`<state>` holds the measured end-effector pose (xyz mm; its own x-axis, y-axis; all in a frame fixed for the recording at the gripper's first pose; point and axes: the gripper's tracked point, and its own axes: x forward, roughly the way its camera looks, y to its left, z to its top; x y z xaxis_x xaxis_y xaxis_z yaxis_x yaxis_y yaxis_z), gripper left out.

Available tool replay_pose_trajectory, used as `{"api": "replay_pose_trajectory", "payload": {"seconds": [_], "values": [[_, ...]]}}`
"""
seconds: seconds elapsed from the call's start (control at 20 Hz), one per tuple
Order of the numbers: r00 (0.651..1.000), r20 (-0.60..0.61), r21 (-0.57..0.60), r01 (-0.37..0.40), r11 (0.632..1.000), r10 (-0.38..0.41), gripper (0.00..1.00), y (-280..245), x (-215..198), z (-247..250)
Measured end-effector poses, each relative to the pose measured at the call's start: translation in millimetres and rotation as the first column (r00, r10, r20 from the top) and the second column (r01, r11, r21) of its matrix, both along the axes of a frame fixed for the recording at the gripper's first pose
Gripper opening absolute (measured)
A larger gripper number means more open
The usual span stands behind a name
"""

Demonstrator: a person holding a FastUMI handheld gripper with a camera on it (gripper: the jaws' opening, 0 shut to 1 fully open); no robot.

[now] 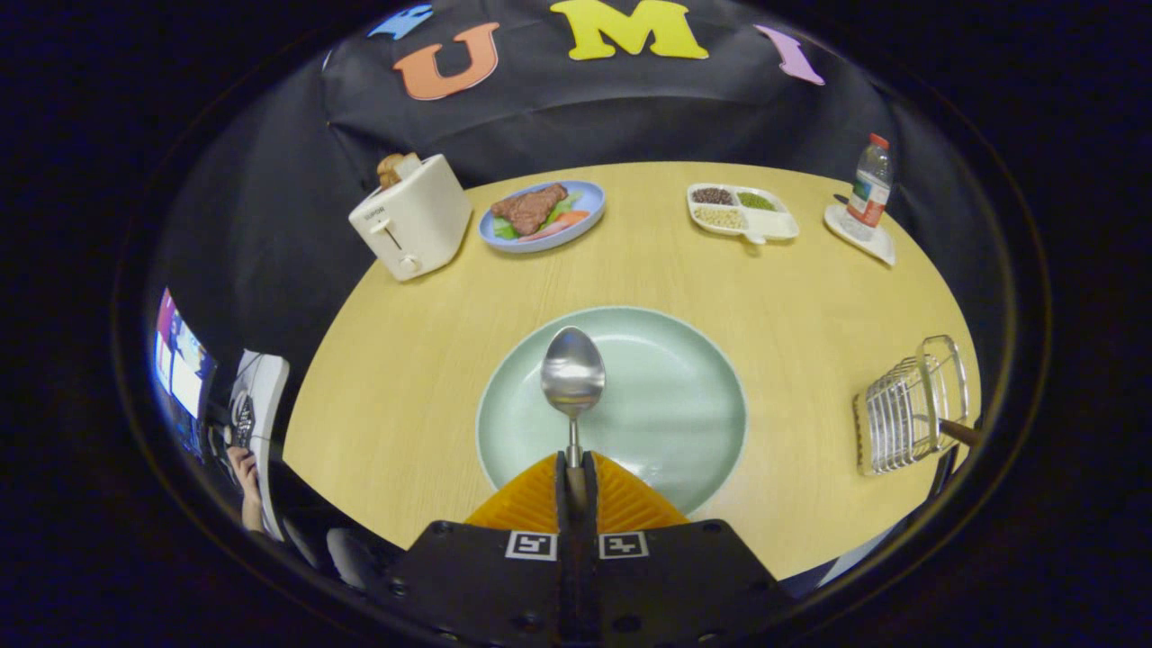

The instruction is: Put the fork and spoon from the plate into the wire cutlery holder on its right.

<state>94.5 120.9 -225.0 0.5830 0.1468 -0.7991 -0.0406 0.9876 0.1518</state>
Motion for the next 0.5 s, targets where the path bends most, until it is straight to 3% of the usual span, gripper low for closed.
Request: {"api": "replay_pose_trajectory", "payload": {"seconds": [0.5], "values": [[0.985, 0.140, -0.005, 0.104, 0.995, -0.102, 0.02, -127, -31, 67]]}}
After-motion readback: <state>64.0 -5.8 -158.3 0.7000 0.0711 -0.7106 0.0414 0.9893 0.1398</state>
